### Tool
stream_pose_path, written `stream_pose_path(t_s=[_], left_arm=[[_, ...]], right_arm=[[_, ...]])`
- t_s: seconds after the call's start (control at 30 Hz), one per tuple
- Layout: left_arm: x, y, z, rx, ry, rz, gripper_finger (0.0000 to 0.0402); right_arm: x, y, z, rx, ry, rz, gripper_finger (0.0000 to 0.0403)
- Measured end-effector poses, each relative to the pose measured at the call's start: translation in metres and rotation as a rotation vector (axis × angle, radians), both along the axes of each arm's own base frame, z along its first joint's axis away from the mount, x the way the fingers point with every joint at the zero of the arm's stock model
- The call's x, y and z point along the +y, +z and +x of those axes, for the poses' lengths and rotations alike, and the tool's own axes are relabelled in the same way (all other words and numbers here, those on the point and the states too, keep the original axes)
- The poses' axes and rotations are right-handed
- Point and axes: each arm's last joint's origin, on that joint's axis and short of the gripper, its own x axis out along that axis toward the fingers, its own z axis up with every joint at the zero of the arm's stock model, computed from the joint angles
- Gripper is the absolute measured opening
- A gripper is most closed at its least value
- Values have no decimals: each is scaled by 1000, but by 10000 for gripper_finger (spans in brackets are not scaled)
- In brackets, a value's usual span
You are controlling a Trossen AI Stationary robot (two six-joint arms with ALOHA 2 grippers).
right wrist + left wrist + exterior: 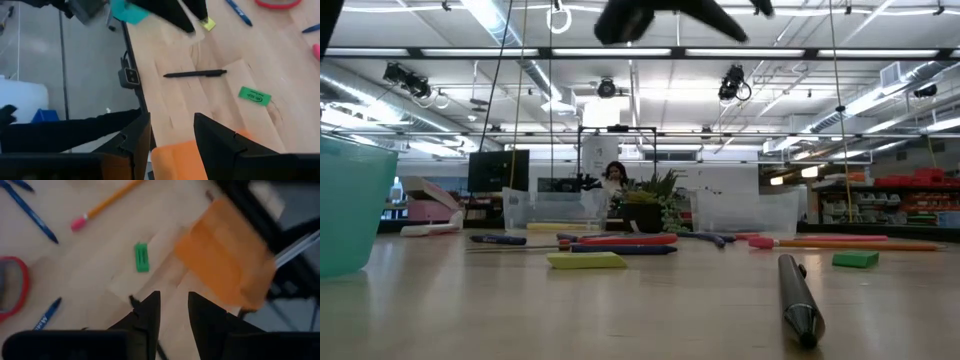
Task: Sort crayons/erasers/pens/pencils in bins
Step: Put the black pen into the left transparent bin
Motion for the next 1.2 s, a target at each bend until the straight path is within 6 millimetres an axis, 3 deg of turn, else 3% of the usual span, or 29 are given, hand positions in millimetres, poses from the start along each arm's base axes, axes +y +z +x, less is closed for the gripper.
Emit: stream_pose_path(t_s=[0.13, 0.47, 0.67, 0.77, 0.87, 1.0, 1.2], left_arm=[[-4, -23, 6, 70, 37, -67, 94], [1, -57, 6, 247, 68, -44, 52], [3, -57, 22, 131, 41, -93, 54], [4, -51, 30, 46, -14, -75, 66], [10, -53, 29, 77, 41, -105, 88], [17, -68, 28, 166, 118, -125, 129], [12, -86, 30, 234, 121, -225, 200]], right_arm=[[4, 0, -3, 13, 21, 18, 158], [23, -2, -22, 28, 51, -6, 158], [24, -2, -23, 14, -12, -16, 158], [24, -2, -23, 15, -19, -9, 158], [24, -2, -23, 19, -27, -3, 158], [24, -2, -23, 21, -32, 3, 158], [24, -2, -23, 11, -34, -19, 158]])
